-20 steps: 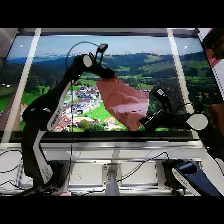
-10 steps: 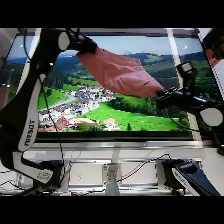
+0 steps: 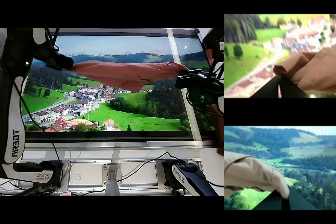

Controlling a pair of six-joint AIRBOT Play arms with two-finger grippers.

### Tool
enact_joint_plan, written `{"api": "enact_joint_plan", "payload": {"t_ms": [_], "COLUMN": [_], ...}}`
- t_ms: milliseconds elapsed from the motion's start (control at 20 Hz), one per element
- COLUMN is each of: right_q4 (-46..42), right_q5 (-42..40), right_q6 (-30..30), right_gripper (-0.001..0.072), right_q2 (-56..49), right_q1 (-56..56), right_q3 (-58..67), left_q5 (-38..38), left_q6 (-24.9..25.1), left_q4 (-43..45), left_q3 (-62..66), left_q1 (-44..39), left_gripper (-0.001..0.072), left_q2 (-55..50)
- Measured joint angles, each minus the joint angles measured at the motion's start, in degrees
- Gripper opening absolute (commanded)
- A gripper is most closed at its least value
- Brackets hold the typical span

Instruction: Fold the clothes and pants, and hang the long-sleeved shirts on hangers.

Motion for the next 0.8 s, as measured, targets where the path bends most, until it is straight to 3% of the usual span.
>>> {"api": "enact_joint_plan", "payload": {"t_ms": [300, 700, 750, 800], "right_q4": [3.8, 6.3, 6.5, 6.6], "right_q5": [-6.4, -14.1, -14.2, -14.4], "right_q6": [0.0, 0.1, 0.1, 0.2], "right_gripper": [0.0019, 0.0021, 0.0090, 0.0316], "right_q2": [-13.6, -28.4, -29.5, -30.2], "right_q1": [-0.5, -0.6, -0.6, -0.6], "right_q3": [0.2, 0.3, 0.3, 0.3], "left_q5": [-4.3, 9.6, 11.8, 14.0], "left_q6": [0.3, 0.5, 0.5, 0.5], "left_q4": [-14.7, -28.3, -30.0, -31.1], "left_q3": [-11.1, -36.8, -38.9, -40.3], "left_q1": [-0.2, -2.2, -2.7, -3.2], "left_gripper": [0.0015, 0.0015, 0.0016, 0.0016], "left_q2": [-1.7, -2.1, -2.1, -2.1]}}
